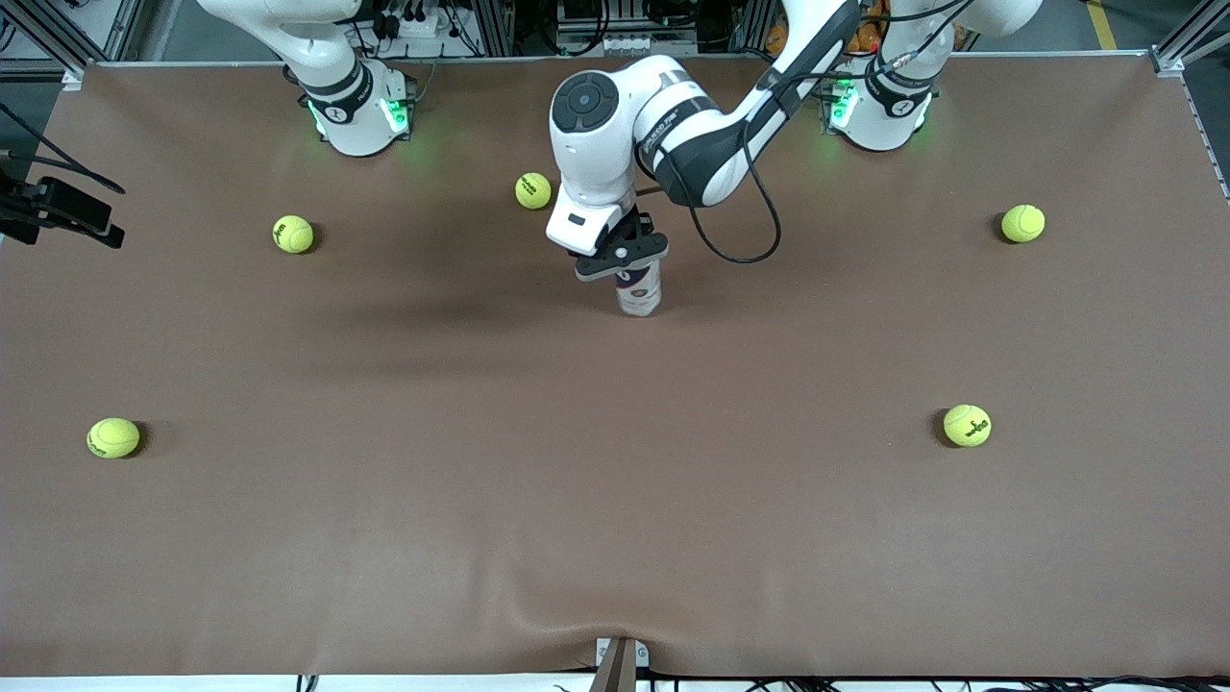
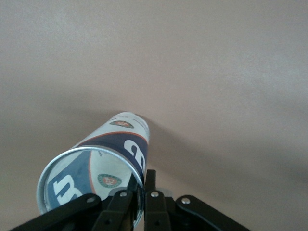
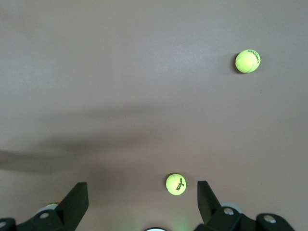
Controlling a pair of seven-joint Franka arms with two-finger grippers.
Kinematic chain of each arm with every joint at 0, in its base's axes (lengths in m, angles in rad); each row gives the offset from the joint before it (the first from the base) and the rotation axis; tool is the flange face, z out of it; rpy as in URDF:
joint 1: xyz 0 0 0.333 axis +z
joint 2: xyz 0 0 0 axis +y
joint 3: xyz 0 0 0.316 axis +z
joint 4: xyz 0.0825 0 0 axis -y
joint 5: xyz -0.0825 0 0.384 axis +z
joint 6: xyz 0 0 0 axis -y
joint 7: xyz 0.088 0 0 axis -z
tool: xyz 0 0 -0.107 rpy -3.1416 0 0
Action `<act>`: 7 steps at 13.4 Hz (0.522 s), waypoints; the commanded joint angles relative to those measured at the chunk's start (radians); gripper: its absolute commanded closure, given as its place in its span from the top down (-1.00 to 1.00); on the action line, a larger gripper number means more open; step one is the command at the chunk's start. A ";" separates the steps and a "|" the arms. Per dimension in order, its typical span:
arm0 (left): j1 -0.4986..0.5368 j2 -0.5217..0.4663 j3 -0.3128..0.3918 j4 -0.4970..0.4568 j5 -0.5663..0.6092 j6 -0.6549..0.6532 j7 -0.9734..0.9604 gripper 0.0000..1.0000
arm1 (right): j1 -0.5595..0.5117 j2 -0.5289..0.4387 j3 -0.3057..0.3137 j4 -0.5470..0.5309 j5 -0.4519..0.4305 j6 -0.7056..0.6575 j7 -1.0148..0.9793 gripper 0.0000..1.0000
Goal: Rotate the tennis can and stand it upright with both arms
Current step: 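Rotate the can upright with the left gripper and set it down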
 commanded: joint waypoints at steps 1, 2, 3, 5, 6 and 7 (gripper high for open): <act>-0.006 0.010 -0.001 0.025 0.032 -0.010 -0.032 -0.02 | -0.024 -0.021 0.021 -0.026 -0.006 0.020 0.005 1.00; -0.006 0.010 -0.001 0.027 0.029 -0.010 -0.032 0.13 | -0.024 -0.021 0.021 -0.027 -0.006 0.023 0.005 1.00; -0.006 0.007 -0.003 0.028 0.029 -0.010 -0.032 0.25 | -0.024 -0.020 0.021 -0.027 -0.006 0.024 0.005 1.00; -0.004 -0.003 -0.003 0.028 0.027 -0.010 -0.033 0.53 | -0.024 -0.020 0.021 -0.027 -0.006 0.024 0.005 1.00; -0.003 -0.009 -0.003 0.028 0.026 -0.010 -0.042 0.67 | -0.022 -0.020 0.019 -0.027 -0.006 0.024 0.005 1.00; -0.001 -0.021 -0.003 0.030 0.022 -0.012 -0.052 1.00 | -0.022 -0.020 0.019 -0.027 -0.006 0.024 0.005 1.00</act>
